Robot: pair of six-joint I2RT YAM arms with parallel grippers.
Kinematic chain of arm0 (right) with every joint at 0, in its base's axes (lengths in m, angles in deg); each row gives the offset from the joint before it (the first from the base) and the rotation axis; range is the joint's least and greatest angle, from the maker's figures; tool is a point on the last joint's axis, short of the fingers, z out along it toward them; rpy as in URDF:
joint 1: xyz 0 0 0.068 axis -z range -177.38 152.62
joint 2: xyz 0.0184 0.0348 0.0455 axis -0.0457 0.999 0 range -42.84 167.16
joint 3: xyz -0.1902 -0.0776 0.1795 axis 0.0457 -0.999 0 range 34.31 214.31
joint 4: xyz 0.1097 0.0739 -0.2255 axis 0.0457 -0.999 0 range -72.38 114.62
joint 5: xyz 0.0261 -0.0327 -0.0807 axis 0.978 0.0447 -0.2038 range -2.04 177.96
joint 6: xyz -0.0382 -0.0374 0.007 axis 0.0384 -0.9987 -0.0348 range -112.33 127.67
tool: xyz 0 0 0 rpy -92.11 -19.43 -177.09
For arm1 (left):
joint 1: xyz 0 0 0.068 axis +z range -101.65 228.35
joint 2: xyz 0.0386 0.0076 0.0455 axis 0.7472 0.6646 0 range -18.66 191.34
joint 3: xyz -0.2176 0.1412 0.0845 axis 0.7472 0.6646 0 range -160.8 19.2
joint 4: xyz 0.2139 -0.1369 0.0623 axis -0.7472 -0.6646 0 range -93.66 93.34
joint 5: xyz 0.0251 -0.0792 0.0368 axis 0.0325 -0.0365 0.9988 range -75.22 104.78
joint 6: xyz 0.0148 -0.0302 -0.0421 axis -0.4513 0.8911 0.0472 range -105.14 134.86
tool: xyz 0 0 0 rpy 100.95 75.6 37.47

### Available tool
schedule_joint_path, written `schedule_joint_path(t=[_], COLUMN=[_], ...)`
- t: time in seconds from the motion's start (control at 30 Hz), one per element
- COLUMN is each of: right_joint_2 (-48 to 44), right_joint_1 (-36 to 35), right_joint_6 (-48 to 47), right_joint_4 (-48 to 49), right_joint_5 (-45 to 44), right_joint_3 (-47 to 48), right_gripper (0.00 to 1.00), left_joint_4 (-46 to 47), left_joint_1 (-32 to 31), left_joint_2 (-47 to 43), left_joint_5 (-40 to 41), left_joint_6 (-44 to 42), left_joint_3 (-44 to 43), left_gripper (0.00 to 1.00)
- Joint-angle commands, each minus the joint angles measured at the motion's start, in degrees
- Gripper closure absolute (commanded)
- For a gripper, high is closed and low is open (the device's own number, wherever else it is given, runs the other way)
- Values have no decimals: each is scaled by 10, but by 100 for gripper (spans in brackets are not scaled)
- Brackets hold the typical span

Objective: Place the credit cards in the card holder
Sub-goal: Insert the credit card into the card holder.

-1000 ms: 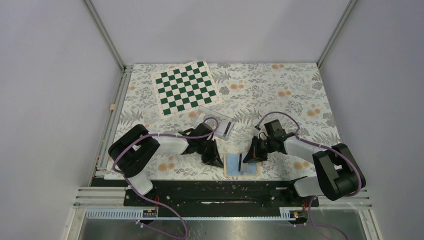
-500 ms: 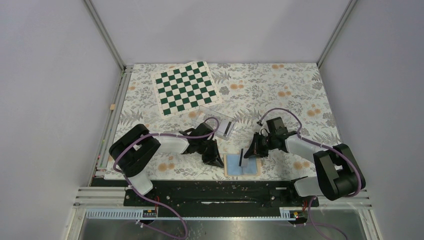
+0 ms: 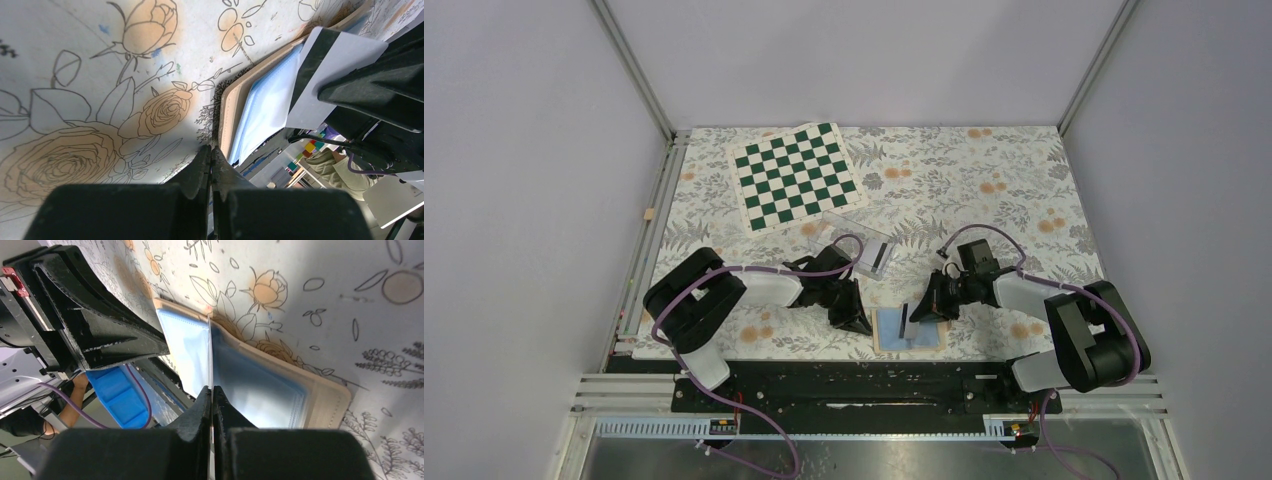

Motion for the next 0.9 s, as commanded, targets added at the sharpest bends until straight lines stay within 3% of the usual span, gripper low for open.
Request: schedule_joint_path(t=[0.0,0.67,0.87], right_joint_2=[-6,90,120], right_joint_1=[3,4,4], right_joint_6=[-4,-47,-86], right_joint_4=[-48,-91,-146], right_joint_5=[9,48,37], right_joint_3=[-5,33,70], right_gripper=[100,100,100], left_joint_4=[-49,-63,-71], left_joint_1=[-7,-10,-11], left_joint_2=[34,42,44], left_joint_5=[64,68,71], left_joint_6=[-24,-34,-37], left_joint_3=[7,-4,-8], left_gripper=[100,100,100])
